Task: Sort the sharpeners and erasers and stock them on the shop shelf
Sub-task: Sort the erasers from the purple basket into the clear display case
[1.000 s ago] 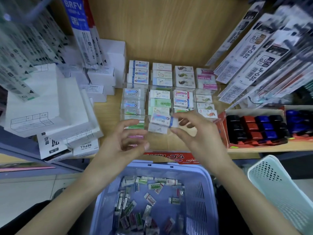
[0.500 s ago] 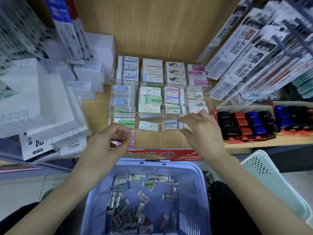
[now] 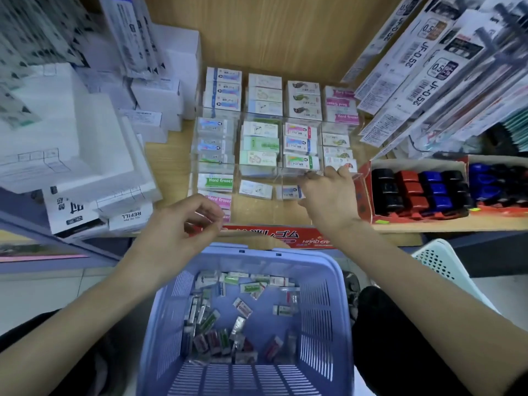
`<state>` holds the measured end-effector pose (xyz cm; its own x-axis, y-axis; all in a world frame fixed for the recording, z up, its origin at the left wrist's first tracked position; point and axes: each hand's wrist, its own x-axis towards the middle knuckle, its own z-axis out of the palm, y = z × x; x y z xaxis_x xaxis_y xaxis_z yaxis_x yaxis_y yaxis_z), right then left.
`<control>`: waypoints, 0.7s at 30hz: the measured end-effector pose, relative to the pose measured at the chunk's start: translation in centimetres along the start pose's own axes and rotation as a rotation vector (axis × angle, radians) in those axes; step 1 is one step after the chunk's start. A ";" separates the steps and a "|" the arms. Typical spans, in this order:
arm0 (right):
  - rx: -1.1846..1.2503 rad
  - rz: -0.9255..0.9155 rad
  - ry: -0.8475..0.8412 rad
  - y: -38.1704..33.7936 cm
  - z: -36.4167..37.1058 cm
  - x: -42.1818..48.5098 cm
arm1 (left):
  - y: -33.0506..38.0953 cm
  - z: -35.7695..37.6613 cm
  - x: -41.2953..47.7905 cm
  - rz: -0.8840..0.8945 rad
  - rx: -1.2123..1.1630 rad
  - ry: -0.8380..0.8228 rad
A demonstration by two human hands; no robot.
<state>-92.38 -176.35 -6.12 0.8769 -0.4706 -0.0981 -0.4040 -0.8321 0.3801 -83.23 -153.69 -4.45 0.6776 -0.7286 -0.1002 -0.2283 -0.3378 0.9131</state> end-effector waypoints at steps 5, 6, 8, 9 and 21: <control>0.678 0.006 0.335 1.2 -2.2 -6.6 | -2.8 2.5 -5.7 0.052 0.037 -0.399; 0.762 -0.032 0.406 0.7 -1.9 -8.9 | -4.4 3.2 -6.8 0.031 0.096 -0.477; 0.883 -0.140 0.266 -1.5 0.4 -13.2 | -8.6 4.6 -7.8 -0.034 0.181 -0.497; 0.911 -0.186 0.074 -2.8 2.1 -14.5 | -11.1 5.3 -8.0 -0.072 0.205 -0.474; 0.824 0.024 -0.535 -15.4 27.2 -14.1 | -29.2 14.6 -5.9 -0.301 0.486 -0.210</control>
<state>-105.65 -164.87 -35.65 0.7147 -0.3916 -0.5795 -0.6533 -0.6698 -0.3530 -90.79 -148.20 -36.25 0.6206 -0.6443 -0.4469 -0.3747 -0.7444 0.5527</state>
